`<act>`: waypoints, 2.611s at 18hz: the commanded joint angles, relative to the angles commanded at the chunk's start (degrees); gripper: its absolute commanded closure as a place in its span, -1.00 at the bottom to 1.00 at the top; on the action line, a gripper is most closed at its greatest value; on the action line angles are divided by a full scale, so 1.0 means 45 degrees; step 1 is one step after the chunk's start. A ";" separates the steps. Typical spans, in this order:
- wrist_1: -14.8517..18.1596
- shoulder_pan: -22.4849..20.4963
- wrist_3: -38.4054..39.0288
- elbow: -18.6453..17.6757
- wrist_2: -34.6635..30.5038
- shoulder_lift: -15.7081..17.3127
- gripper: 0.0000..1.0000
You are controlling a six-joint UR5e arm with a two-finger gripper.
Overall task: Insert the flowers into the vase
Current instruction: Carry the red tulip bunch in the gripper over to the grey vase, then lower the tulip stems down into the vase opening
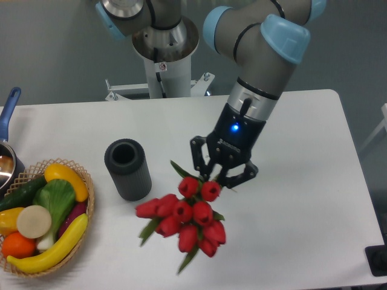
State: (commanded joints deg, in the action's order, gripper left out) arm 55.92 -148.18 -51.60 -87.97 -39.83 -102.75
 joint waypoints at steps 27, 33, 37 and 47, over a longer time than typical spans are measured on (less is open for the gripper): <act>-0.1860 -0.0001 -0.0503 -0.5391 0.5316 0.3478 1.00; -0.1841 -0.0001 -0.1853 -0.6292 0.5296 0.3400 1.00; -0.1841 -0.0020 -0.1911 -0.6292 0.5296 0.3322 1.00; -0.1938 -0.0020 -0.2926 -0.6526 0.5179 0.2561 1.00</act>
State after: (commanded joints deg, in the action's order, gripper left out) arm 47.20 -148.27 -64.77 -117.33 -16.52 -91.23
